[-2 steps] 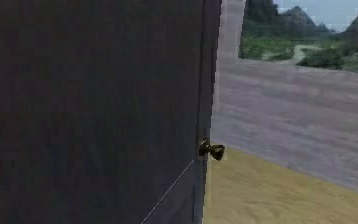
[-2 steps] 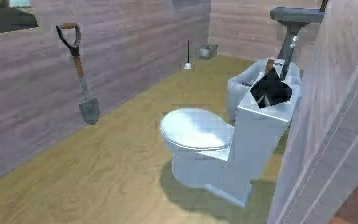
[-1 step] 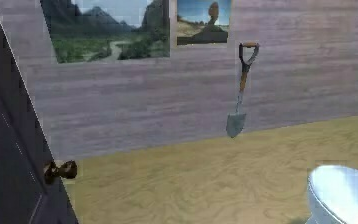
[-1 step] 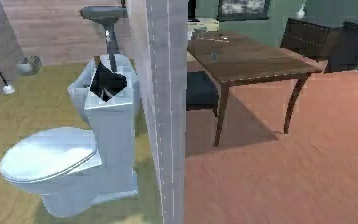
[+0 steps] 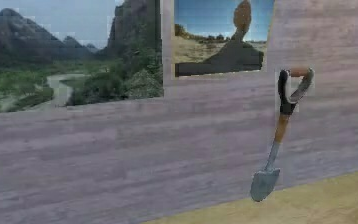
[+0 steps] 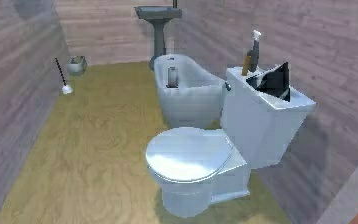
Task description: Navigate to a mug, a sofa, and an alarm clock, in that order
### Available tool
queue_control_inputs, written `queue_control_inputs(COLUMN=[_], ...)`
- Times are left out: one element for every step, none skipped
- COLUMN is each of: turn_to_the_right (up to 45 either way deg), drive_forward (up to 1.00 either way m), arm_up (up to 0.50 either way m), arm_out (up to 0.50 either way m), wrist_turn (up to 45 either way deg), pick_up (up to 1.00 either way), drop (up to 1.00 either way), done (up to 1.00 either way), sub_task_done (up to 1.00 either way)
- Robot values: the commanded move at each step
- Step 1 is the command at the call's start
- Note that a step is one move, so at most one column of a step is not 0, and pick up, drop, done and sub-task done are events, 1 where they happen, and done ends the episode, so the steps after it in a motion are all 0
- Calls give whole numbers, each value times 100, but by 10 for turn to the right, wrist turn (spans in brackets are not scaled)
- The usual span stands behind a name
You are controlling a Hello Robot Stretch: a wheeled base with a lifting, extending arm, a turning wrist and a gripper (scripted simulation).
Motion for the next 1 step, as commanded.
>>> queue_control_inputs(turn_to_the_right=[-450], drive_forward=[0], arm_up=[0], arm_out=[0], wrist_turn=[0], pick_up=[0], drop=[0], done=[0], sub_task_done=[0])
